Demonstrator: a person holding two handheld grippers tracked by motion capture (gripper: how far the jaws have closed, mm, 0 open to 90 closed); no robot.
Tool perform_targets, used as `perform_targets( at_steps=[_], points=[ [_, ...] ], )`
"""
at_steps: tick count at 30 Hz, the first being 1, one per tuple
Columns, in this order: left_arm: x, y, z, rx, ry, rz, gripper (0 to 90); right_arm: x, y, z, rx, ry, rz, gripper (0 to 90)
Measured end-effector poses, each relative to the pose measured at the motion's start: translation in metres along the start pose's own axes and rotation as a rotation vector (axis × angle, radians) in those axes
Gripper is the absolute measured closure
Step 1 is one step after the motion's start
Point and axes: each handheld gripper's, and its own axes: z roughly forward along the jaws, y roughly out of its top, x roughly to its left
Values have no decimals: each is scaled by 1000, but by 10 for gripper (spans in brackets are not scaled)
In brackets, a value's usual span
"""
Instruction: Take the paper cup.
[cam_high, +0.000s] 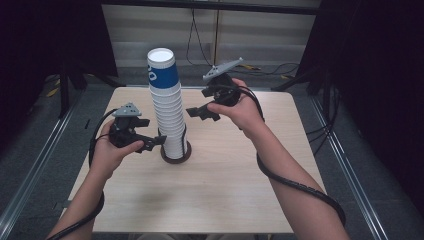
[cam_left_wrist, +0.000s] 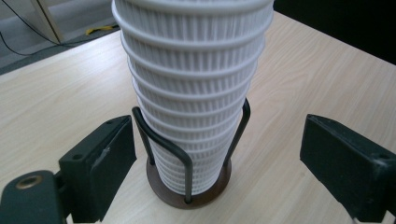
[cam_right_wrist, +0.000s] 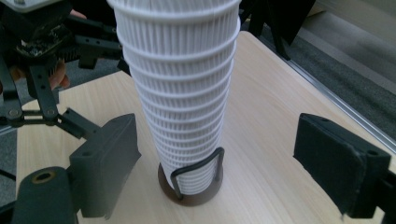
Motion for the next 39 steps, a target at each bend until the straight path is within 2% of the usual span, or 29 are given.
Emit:
perform_targets(
  at_steps=[5, 13, 20, 24, 30, 36, 39],
  points=[
    [1, 8, -2, -16, -13, -1, 102, 0, 14, 0, -36, 13, 15, 132],
    [0, 25, -7, -34, -20, 10, 100, 3, 26, 4, -44, 24, 10, 130],
    [-2, 32, -6, -29, -22, 23, 100, 7, 36, 13, -62, 33, -6, 121],
    [1, 34, -5, -16, -28, 32, 101, 10, 42, 22, -58, 53, -12, 115],
    [7, 35, -6, -32, -27, 20, 100, 10, 49, 31, -65, 61, -5, 109],
    [10, 47, -9, -59, -26, 27, 100, 11, 53, 38, -68, 76, 2, 122],
    [8, 54, -9, -75, -22, 36, 100, 13, 55, 39, -72, 67, 6, 130]
  ],
)
